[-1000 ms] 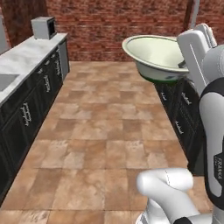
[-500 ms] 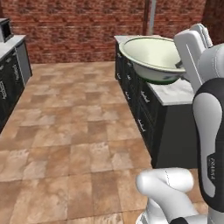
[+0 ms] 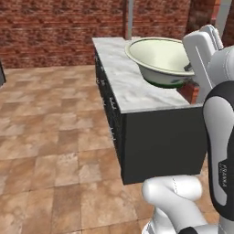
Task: Take the smaller bowl and place it next to the appetizer plate on the dining counter , and place the larger bowl next to the plate with cooked food.
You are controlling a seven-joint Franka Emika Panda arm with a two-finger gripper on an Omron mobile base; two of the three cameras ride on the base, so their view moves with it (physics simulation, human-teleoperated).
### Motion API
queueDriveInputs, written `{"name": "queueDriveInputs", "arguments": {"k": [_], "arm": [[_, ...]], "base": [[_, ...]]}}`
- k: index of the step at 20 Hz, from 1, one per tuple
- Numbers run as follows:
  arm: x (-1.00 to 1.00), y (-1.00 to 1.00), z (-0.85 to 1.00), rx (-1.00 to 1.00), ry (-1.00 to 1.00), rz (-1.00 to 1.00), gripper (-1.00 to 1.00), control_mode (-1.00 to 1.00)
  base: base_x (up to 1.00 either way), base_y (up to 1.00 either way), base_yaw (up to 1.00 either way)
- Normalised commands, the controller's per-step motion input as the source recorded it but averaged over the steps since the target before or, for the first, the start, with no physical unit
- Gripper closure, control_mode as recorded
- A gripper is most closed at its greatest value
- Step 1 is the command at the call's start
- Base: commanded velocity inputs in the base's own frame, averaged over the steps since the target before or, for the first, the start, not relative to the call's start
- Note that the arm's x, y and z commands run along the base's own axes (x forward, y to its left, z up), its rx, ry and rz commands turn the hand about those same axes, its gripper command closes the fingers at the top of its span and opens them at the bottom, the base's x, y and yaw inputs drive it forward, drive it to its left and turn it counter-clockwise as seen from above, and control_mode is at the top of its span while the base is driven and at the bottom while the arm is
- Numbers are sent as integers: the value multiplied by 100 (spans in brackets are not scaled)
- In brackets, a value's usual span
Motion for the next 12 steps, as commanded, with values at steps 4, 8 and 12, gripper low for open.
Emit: {"name": "queueDriveInputs", "arguments": {"k": [4, 8, 12], "arm": [[0, 0, 0, 0, 0, 0, 100, 100], [0, 0, 0, 0, 0, 0, 100, 100], [0, 0, 0, 0, 0, 0, 100, 100]], "base": [[0, -100, -14], [0, -100, -23], [0, -100, -35]]}}
